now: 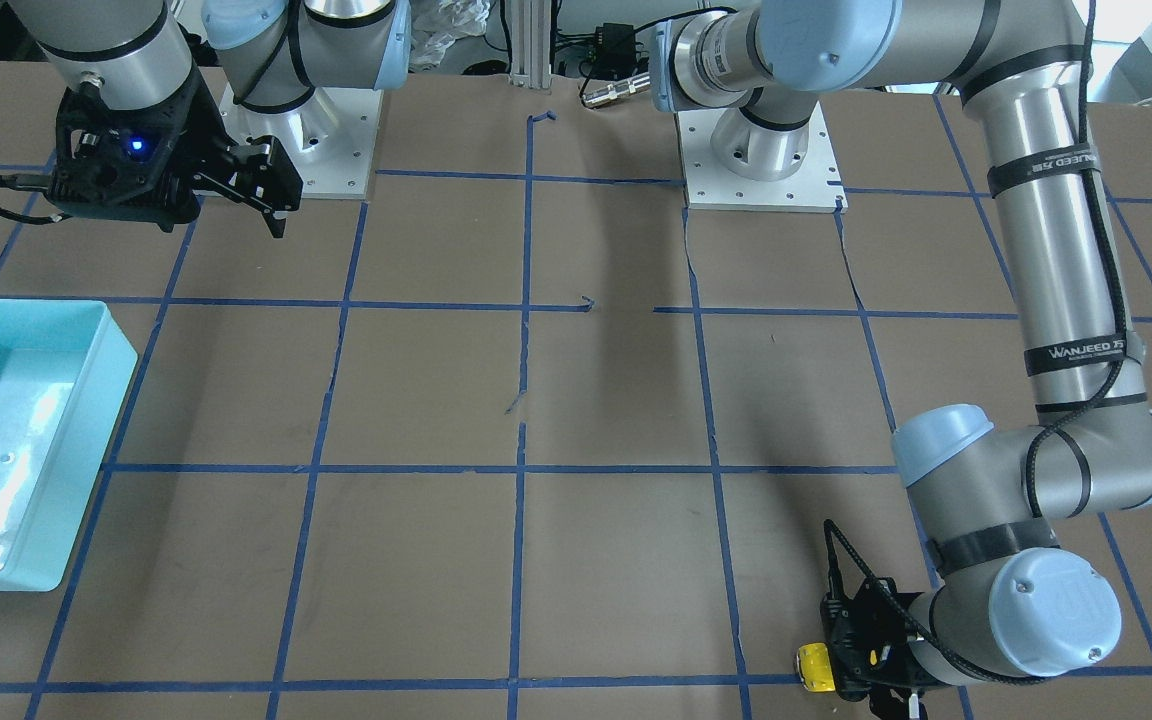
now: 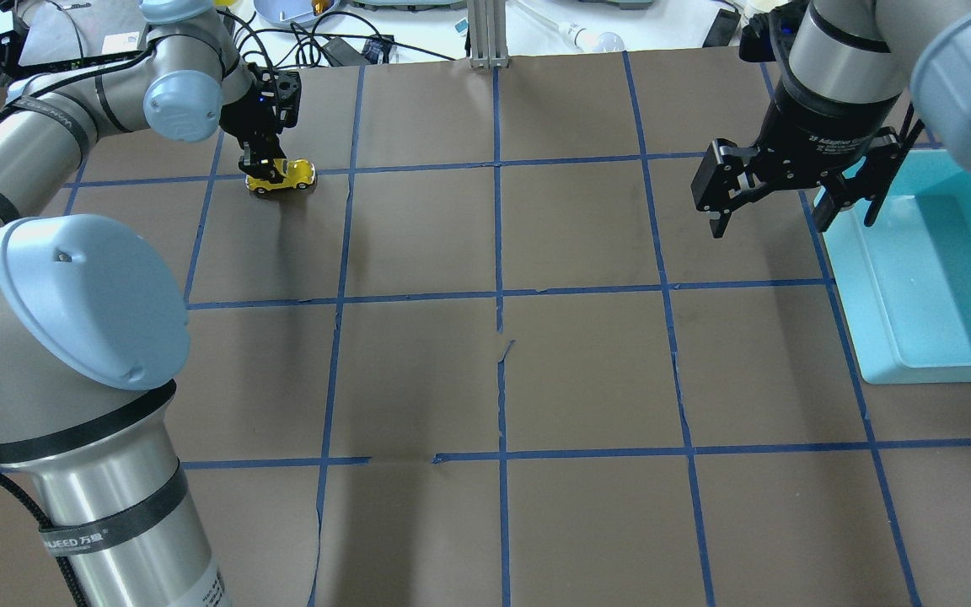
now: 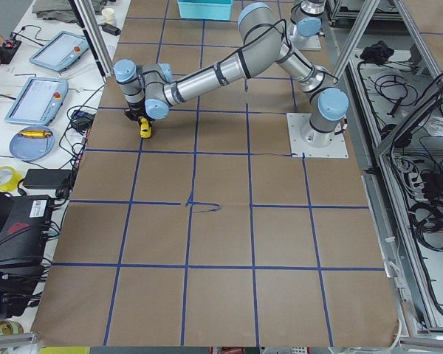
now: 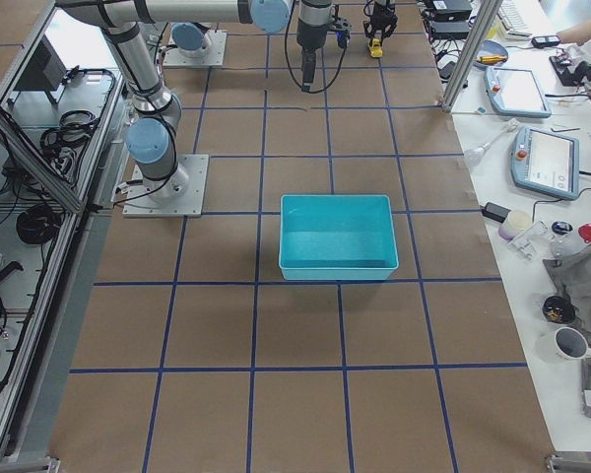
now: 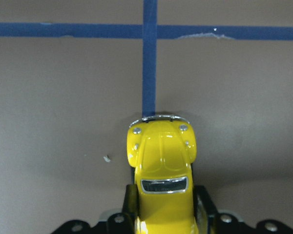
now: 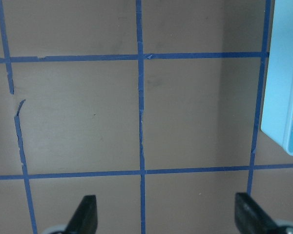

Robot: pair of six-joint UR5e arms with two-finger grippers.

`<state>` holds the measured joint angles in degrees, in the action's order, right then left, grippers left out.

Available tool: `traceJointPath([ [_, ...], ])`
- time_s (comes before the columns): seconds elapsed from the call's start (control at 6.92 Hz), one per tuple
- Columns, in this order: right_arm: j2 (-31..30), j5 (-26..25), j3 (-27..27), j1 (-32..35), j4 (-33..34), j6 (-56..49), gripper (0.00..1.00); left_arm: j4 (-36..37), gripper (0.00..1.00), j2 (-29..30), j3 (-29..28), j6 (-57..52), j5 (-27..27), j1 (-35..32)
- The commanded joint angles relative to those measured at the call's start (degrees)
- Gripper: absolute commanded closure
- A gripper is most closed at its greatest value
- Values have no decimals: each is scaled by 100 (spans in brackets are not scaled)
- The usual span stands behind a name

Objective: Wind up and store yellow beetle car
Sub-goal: 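Close the left gripper on the yellow beetle car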

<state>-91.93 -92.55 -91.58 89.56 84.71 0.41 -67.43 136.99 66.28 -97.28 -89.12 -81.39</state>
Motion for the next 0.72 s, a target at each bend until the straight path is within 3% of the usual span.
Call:
traceJointPath([
  [0.0,0,0,-1,0,-7,3,0,46,100,-15,61,-10,0,0],
  [0.58,0,0,-1,0,10,-6,0,55,100,-15,78,-361,0,9],
])
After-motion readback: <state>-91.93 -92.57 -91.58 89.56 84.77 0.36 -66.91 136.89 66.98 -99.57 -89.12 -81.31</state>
